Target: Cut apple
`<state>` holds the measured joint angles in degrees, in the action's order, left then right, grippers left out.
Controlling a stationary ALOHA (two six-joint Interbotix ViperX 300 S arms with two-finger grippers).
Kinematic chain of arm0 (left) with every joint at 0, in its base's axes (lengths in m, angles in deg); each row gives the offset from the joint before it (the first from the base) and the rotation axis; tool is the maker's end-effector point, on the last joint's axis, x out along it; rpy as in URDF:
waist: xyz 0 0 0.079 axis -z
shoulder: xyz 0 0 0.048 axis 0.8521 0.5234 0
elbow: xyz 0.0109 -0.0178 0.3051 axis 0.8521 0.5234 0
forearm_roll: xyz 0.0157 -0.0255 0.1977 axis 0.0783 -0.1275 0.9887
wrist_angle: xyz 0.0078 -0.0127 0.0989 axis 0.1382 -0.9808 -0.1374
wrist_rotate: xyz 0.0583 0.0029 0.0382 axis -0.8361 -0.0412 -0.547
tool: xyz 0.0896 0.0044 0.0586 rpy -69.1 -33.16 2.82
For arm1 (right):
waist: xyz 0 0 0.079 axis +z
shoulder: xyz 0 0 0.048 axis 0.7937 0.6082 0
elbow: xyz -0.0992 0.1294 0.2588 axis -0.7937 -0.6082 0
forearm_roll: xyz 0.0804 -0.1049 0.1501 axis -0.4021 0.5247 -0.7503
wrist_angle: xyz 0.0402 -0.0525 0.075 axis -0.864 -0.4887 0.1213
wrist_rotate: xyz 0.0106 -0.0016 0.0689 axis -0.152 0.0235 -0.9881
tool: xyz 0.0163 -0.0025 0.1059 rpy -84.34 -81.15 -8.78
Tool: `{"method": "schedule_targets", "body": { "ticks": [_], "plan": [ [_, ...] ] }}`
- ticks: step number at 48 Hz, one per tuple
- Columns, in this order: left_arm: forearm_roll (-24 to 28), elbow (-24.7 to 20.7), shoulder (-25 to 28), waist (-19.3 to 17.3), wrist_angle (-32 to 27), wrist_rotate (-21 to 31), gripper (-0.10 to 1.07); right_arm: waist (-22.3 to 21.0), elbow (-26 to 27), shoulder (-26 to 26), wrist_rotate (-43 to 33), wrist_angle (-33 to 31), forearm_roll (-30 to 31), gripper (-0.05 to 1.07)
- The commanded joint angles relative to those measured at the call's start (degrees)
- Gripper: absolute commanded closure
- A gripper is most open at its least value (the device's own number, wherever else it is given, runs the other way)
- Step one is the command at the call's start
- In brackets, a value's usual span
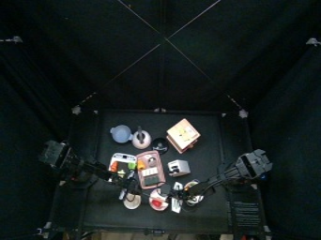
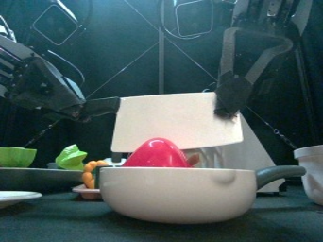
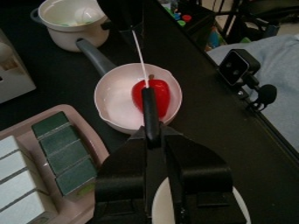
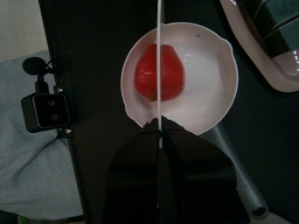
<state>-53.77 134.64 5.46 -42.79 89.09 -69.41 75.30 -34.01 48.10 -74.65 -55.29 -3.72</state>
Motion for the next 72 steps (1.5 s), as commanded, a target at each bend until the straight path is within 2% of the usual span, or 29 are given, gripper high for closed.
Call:
{"method": "schedule_targets", "body": {
  "ticks": [1, 20, 42, 72],
  "plan": [
    [0.18, -0.44, -0.09, 0.0, 0.09, -0.18, 0.59, 0.97, 0.26, -0.97, 0.09, -0.18, -0.26, 0.68],
    [-0.53, -1.14, 1.32, 0.44, 0.09, 0.26, 0.59, 0.88, 0.26, 0.09, 0.09, -0.26, -0.26, 0.68],
    [-8.96, -1.41, 1.93, 2.99, 0.09, 0.26, 0.59, 0.97, 0.79, 2.11, 0.09, -0.26, -0.88, 0.68],
    [-9.14, -1.67, 3.96, 3.08, 0.09, 0.18, 0.6, 0.97, 1.05, 3.25, 0.09, -0.18, -0.88, 0.68]
  ]
}}
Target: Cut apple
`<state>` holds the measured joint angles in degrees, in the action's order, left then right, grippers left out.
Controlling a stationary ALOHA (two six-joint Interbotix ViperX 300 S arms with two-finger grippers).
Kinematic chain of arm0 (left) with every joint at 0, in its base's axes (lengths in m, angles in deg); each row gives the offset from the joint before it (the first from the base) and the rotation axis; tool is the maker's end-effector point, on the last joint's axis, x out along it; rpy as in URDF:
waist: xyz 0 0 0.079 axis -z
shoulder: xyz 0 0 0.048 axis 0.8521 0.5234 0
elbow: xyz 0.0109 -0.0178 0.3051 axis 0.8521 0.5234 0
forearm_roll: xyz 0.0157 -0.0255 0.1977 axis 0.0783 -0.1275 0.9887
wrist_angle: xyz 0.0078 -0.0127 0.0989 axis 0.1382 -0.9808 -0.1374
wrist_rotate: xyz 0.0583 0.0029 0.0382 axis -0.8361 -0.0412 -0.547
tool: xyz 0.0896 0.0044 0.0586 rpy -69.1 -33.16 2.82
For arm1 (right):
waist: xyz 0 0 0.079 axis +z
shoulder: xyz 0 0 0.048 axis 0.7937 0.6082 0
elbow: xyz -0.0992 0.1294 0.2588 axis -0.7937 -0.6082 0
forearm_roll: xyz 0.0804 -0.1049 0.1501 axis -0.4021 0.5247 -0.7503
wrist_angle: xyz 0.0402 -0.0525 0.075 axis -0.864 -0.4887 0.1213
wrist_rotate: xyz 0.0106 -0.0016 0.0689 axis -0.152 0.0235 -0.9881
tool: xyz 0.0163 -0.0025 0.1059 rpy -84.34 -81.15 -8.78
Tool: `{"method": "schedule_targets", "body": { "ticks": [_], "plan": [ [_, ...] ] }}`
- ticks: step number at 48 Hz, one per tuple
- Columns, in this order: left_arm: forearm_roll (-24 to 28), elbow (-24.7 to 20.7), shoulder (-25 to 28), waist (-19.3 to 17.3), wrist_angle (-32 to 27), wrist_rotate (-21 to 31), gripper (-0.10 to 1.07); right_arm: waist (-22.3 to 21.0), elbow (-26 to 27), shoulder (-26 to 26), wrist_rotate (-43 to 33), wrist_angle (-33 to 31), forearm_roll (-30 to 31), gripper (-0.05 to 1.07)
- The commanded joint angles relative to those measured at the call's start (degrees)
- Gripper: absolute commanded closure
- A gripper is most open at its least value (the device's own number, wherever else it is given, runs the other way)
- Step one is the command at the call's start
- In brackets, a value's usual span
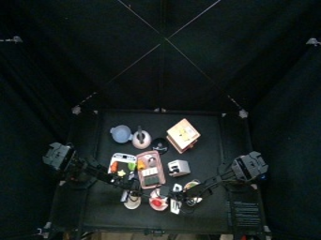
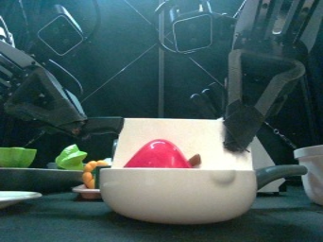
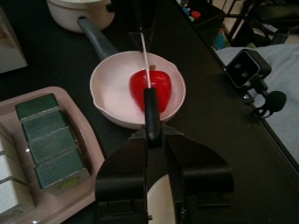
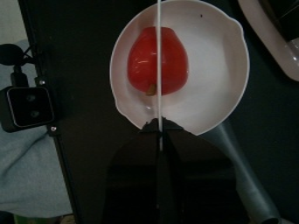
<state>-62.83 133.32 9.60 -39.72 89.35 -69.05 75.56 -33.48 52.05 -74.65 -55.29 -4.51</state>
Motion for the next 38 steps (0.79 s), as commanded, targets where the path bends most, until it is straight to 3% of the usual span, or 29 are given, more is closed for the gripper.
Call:
{"method": "schedule_targets", "body": {
  "ticks": [1, 38],
  "plan": [
    [-0.09, -0.35, -0.18, 0.0, -0.18, -0.18, 0.6, 0.7, 0.62, -0.7, 0.09, -0.18, -0.09, 0.68],
    [-0.09, -0.7, 0.88, 0.0, -0.18, -0.18, 0.6, 0.44, 0.62, 0.88, 0.09, 0.09, 0.0, 0.68]
  ]
}}
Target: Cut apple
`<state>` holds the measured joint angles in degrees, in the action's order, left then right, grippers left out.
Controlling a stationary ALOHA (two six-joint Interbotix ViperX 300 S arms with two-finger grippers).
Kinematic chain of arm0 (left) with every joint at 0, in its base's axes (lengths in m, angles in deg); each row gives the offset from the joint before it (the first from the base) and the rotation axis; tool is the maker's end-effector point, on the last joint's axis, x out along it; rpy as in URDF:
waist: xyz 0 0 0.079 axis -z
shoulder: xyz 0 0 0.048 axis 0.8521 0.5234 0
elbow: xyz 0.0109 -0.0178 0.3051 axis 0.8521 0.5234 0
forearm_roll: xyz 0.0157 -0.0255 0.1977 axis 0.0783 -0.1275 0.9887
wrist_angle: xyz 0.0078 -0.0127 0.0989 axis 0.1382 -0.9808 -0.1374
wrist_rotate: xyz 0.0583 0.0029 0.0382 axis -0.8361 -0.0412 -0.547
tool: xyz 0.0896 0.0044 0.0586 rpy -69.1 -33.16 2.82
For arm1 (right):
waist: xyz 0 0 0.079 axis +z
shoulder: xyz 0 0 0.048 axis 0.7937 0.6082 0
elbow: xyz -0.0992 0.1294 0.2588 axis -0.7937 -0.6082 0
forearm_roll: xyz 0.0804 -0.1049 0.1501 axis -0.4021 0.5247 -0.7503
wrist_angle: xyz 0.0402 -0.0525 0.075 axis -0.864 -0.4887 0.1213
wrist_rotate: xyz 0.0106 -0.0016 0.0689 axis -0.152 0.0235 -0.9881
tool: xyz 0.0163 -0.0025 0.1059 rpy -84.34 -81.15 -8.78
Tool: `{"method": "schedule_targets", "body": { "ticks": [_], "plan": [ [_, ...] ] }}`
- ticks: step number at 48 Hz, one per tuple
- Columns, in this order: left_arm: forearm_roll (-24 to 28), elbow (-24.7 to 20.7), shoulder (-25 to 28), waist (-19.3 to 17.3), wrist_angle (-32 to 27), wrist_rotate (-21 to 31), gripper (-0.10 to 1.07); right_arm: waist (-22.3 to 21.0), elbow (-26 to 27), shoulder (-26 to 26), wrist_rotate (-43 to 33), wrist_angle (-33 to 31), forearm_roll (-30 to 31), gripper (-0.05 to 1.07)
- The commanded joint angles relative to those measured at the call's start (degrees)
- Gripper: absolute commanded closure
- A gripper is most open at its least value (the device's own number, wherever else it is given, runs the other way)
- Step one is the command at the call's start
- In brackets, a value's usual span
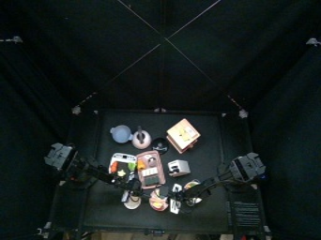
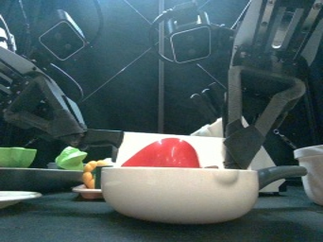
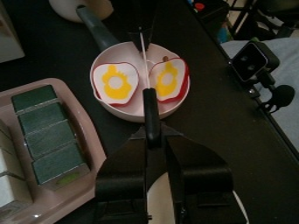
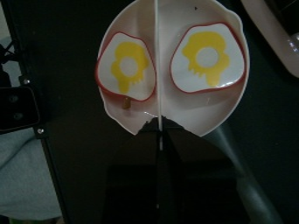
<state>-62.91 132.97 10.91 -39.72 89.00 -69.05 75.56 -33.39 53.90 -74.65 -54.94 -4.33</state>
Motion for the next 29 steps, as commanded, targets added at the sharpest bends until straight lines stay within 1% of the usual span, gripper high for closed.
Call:
{"method": "schedule_targets", "body": {
  "ticks": [1, 16, 21, 29],
  "plan": [
    [0.0, -0.35, -0.53, 0.0, 0.18, -0.18, 0.6, 0.44, 0.53, -0.97, 0.09, -0.26, -0.09, 0.68],
    [0.09, -0.62, -0.88, 0.0, 0.18, -0.18, 0.6, 0.44, 0.7, -1.05, 0.18, -0.26, 0.09, 0.68],
    [0.18, -1.32, -2.72, 0.0, 0.18, -0.35, 0.6, 0.44, 1.14, -1.58, 0.7, -0.62, 0.35, 0.67],
    [0.26, -1.23, -6.24, 0.09, 0.18, -0.35, 0.6, 0.44, 1.67, -5.1, 0.35, -1.49, 2.64, 0.63]
  ]
}}
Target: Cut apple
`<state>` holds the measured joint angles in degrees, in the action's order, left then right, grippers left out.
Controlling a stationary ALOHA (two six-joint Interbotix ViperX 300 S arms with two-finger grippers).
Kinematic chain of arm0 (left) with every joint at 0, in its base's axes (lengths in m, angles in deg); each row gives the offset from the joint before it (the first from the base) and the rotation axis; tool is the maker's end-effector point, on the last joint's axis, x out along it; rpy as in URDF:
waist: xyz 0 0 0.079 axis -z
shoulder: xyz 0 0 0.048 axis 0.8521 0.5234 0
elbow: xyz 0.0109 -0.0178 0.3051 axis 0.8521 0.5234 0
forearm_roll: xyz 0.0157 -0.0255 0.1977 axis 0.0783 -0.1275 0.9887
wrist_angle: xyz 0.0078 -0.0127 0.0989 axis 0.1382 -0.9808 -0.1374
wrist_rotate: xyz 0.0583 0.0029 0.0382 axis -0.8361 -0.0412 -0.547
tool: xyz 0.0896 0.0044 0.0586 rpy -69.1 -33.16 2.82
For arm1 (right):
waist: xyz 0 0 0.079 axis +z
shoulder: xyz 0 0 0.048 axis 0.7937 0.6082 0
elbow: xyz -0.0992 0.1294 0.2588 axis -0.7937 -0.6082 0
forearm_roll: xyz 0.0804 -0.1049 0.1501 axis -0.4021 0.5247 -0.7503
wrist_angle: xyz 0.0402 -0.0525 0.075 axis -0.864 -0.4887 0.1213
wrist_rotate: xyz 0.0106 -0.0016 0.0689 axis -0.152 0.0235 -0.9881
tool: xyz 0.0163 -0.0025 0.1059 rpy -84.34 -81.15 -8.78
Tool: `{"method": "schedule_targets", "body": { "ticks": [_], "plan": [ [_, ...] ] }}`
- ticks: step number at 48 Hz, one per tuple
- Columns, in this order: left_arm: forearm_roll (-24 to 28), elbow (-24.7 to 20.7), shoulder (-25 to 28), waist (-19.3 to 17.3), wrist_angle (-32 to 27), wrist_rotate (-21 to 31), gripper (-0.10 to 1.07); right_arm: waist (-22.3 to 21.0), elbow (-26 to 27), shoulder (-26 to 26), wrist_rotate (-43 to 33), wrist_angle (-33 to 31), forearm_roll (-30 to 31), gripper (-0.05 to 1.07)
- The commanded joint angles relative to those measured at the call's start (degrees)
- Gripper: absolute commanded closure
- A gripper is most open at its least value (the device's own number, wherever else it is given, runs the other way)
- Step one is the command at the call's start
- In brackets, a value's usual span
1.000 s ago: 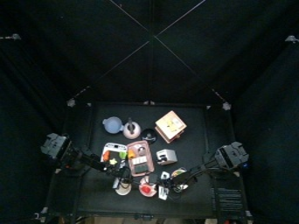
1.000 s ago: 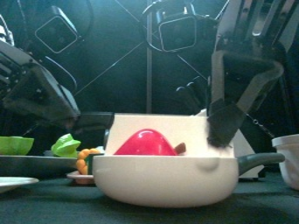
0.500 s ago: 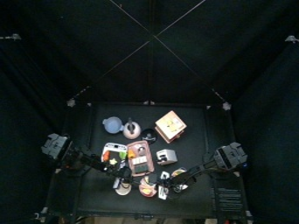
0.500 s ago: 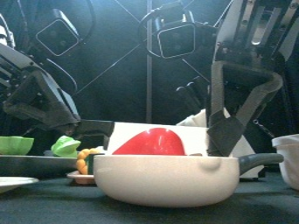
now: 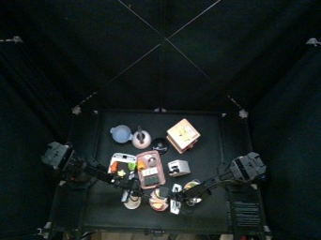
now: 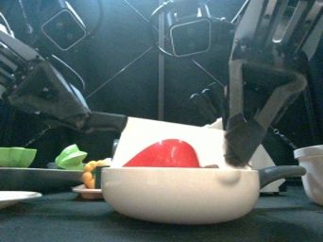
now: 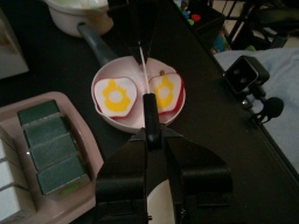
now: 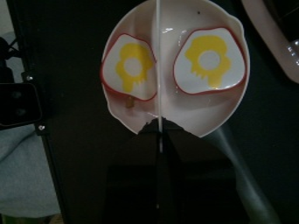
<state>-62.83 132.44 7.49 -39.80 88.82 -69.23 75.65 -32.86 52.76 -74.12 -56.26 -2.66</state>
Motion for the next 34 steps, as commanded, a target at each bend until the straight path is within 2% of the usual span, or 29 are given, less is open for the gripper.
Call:
{"method": "schedule_targets", "body": {
  "ticks": [1, 12, 16, 34],
  "plan": [
    [0.18, -0.62, -3.16, 0.18, 0.35, -0.18, 0.6, 0.26, 1.05, -4.39, -0.18, -0.26, 1.32, 0.61],
    [0.18, -0.26, -5.19, 0.18, 0.35, -0.26, 0.6, 0.35, 0.79, -7.47, -0.26, -0.35, 5.27, 0.34],
    [0.35, -0.18, -5.36, 0.0, 0.35, -0.35, 0.6, 0.35, 0.62, -7.65, 0.0, -0.62, 5.71, 0.27],
    [0.62, 1.49, -8.44, -0.26, 0.35, -0.35, 0.6, 0.35, 0.97, -9.58, 0.18, -5.54, 7.91, 0.27]
  ]
}}
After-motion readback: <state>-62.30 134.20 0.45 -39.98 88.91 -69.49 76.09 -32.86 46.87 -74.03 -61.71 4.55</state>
